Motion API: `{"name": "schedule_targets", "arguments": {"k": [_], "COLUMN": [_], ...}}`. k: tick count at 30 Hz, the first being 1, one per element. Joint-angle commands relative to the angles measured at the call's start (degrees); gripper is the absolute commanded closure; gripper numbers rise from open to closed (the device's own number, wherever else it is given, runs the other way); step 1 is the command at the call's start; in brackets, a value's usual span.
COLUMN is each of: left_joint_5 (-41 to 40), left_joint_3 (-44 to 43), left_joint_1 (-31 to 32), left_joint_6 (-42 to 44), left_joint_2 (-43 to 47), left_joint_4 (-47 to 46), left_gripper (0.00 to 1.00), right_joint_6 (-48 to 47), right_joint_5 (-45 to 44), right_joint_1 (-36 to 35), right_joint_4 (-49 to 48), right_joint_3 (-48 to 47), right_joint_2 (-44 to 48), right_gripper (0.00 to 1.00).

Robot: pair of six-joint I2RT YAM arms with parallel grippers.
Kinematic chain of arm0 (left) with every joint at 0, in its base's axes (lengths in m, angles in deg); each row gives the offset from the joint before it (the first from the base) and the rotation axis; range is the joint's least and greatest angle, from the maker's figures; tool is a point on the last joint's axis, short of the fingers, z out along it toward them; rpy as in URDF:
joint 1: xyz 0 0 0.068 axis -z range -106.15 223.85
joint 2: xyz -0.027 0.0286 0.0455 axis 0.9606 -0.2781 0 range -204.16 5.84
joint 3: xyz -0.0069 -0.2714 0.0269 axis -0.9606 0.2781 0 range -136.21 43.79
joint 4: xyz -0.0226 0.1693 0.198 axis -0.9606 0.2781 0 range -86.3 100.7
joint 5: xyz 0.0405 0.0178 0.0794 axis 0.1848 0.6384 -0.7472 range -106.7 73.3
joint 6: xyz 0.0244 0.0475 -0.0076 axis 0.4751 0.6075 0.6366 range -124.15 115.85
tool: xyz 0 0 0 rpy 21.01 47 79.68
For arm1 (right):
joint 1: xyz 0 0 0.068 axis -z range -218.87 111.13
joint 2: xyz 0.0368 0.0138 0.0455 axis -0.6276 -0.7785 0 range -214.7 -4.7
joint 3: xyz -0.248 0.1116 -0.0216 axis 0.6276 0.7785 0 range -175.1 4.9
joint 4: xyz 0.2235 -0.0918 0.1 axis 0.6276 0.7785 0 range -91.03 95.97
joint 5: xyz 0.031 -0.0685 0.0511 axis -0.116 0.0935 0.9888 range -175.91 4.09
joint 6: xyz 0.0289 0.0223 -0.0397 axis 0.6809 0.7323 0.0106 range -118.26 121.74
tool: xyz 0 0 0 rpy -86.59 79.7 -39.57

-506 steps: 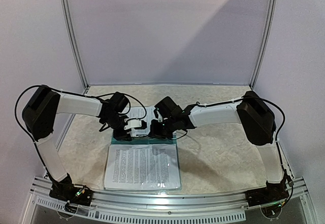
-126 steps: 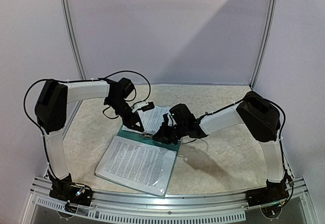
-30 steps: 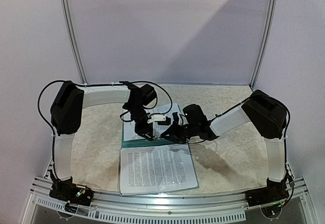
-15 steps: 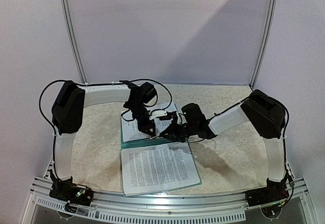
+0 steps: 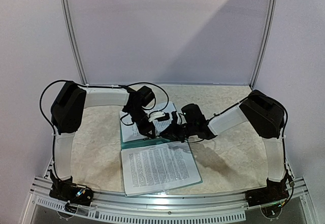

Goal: Put the files into the folder
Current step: Clamp the file in the folder with some files.

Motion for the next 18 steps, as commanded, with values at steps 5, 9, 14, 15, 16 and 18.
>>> {"name": "schedule_targets", "arguments": {"k": [5, 9, 14, 15, 16, 18], "left_joint_5": [3.26, 5.38, 6.81, 5.54, 3.61, 1.66], "left_joint_3": [2.11, 3.27, 4.48, 4.07, 3.19, 1.23], "left_joint_1": [-0.30, 0.03, 0.08, 0.23, 0.41, 0.80], "left_joint_6": [-3.66, -2.67, 0.88, 1.67, 2.47, 3.97], "left_joint_2": [0.04, 0.33, 1.73, 1.49, 0.78, -1.04], "left_joint_4": [-4.45, -5.83, -7.46, -7.07, -6.09, -3.29], "left_gripper": [0.88, 0.87, 0.87, 0.87, 0.87, 0.90], "right_joint_6": [-0.04, 0.60, 1.02, 1.02, 1.02, 1.02], "right_joint_5": [-7.89, -7.19, -6.48, -6.47, -6.42, -6.42], "right_joint_1": [0.49, 0.57, 0.67, 0.67, 0.65, 0.66], "right_joint_4": [17.87, 16.62, 15.93, 15.84, 15.75, 15.65], "right_joint_3": [7.55, 7.85, 7.66, 7.68, 7.67, 7.75], "right_joint_2": [-7.70, -7.90, -8.31, -8.40, -8.34, -8.11], "right_gripper": [0.97, 0.97, 0.97, 0.97, 0.97, 0.97]}}
